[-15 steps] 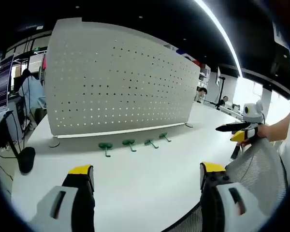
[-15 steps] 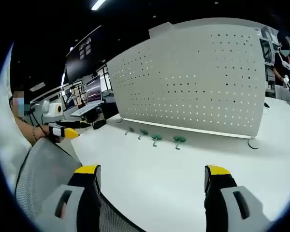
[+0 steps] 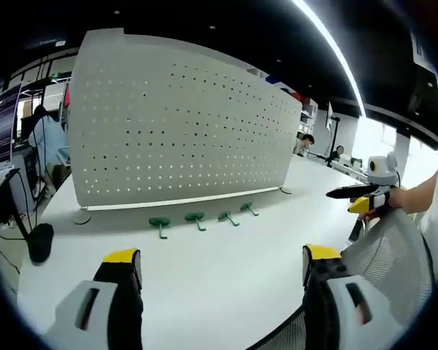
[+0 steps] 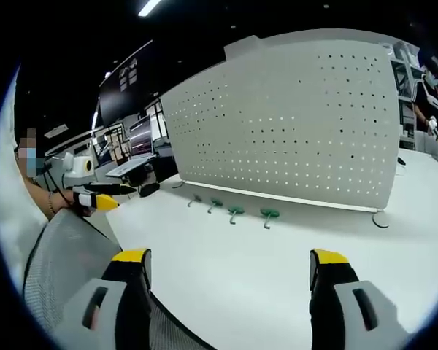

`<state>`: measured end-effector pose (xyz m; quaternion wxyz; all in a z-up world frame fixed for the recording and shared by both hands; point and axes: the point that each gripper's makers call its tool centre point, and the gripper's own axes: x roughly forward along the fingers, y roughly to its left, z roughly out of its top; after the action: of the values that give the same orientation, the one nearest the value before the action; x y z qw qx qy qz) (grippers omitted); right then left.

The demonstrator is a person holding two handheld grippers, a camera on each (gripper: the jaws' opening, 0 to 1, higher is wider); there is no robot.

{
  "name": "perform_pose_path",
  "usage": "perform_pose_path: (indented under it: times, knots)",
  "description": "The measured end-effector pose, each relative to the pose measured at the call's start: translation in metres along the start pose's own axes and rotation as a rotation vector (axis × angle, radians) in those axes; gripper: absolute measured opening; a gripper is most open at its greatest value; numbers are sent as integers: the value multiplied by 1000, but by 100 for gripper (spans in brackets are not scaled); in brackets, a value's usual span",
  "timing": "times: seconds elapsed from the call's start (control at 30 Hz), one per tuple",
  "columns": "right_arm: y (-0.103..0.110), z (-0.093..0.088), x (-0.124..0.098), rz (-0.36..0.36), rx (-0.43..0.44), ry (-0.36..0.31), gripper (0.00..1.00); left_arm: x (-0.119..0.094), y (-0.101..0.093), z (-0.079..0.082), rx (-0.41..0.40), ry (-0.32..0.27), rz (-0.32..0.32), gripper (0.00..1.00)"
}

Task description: Insert the hook assembly into the mounting plate slot until the hook locks in place.

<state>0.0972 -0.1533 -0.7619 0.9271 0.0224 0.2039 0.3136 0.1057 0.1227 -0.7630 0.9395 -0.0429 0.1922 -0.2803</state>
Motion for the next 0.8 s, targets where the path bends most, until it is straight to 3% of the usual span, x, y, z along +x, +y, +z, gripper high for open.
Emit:
perform_pose_path:
  times: [0.8]
  knots:
    - [2,8,0,17,-26,-7,89,-2,2,3,1,0,10,94]
